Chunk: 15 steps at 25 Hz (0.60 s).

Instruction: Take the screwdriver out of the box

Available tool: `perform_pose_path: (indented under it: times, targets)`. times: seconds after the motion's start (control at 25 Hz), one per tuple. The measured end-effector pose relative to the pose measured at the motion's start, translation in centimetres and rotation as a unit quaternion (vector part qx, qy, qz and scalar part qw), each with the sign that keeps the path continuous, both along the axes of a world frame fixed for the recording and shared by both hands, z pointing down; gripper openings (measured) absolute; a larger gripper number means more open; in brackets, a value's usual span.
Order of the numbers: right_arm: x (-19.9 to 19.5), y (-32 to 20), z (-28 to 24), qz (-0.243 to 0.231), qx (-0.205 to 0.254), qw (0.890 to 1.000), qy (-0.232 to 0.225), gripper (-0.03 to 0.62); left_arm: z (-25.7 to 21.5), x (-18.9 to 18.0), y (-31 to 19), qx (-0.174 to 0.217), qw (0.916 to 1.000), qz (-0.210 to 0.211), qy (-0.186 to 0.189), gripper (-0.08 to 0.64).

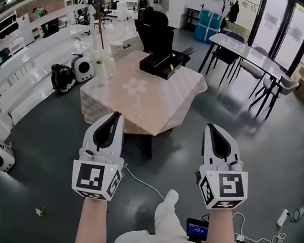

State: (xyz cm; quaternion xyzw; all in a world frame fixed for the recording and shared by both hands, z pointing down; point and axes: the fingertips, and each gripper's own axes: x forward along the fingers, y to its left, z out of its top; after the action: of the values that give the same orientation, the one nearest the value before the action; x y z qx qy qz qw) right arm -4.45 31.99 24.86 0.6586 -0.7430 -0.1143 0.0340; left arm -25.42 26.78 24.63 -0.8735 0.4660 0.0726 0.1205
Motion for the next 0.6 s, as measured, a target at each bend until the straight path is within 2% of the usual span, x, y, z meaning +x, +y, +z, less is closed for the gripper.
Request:
perform_pose_path:
  times: [0.24, 0.6]
  targets:
    - [4.0, -7.4, 1.3, -0.010, -0.005, 1.000, -0.013, 0.005, 1.1, 2.6, -7.2, -0.010, 0.9998, -0.018, -0.007, 0.009]
    - [11.5, -21.0, 0.9, -0.044, -0.011, 0.999, -0.008, 0.005, 1.2, 10.0, -20.4, -0.022, 0.9985, -0.048, -0.015, 0.009]
